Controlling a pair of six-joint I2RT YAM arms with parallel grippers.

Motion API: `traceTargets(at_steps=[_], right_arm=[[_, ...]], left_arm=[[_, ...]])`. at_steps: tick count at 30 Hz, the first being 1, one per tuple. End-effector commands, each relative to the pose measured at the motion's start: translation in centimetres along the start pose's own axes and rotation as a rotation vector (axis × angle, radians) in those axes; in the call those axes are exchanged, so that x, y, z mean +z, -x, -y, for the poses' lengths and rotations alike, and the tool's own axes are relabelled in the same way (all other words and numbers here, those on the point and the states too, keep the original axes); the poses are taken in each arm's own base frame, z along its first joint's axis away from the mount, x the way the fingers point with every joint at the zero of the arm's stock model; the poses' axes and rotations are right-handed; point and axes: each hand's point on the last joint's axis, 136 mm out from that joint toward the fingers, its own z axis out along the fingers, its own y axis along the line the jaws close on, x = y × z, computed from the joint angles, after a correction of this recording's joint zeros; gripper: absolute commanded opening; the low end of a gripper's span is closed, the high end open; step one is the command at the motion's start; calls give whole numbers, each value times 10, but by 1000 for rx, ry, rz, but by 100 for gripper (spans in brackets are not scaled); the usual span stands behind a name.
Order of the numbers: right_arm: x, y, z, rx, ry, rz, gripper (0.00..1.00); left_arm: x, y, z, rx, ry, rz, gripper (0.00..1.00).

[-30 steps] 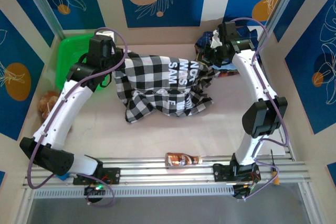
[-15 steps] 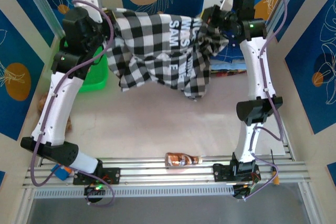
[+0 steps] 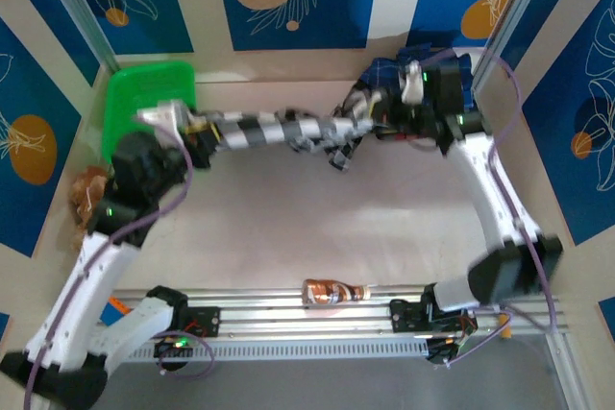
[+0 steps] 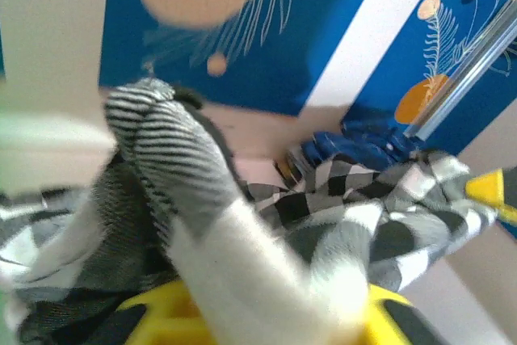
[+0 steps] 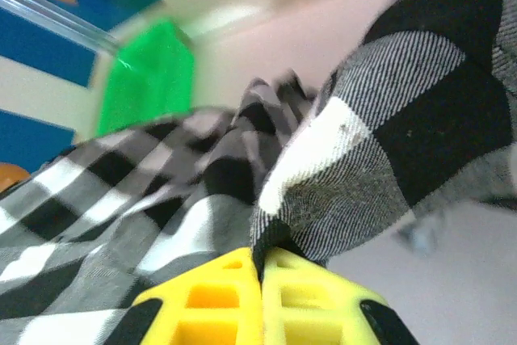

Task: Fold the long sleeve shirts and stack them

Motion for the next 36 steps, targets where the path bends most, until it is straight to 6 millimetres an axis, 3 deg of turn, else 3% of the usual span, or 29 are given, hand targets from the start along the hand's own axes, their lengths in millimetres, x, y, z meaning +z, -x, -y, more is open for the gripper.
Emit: traceTargets(at_steps=[1,3,4,6,8,11,15,18,22,28,32,36], right_arm=[[-18,-61,36,86,-69,-8,20],[-27,-103,62,165,-134,-49,47],[-32,-114,70,183,-161,-51,56],[-45,-123,83,198,-235,-30,74],[-50,-115,83,169,-252,-13,81],[-40,-86,70,97,-228,-22,84],[5,-51,57,35,-200,-162,83],[52,-36,53,-71,-249,-301,80],[117,-26,51,-174,-294,-433,77],[200,-13,39,-163,-248,-446,76],[243,-18,23,-184,-189,-444,76],[271,-27,37,-194,-242,-437,76]], left_arm=[[-10,-98,-32,-274,100,-189,36],[-29,-131,-51,-337,192,-223,67],[-38,-134,-60,-348,237,-216,73],[-53,-122,-69,-324,301,-173,88],[-54,-100,-68,-257,333,-141,100],[-27,-79,-49,-152,312,-188,100],[31,-87,-39,-113,329,-361,100],[73,-108,-48,-176,370,-547,100],[108,-132,-76,-170,480,-694,100],[133,-155,-129,-184,630,-756,96],[140,-177,-150,-224,671,-790,93],[138,-204,-165,-257,716,-832,89]])
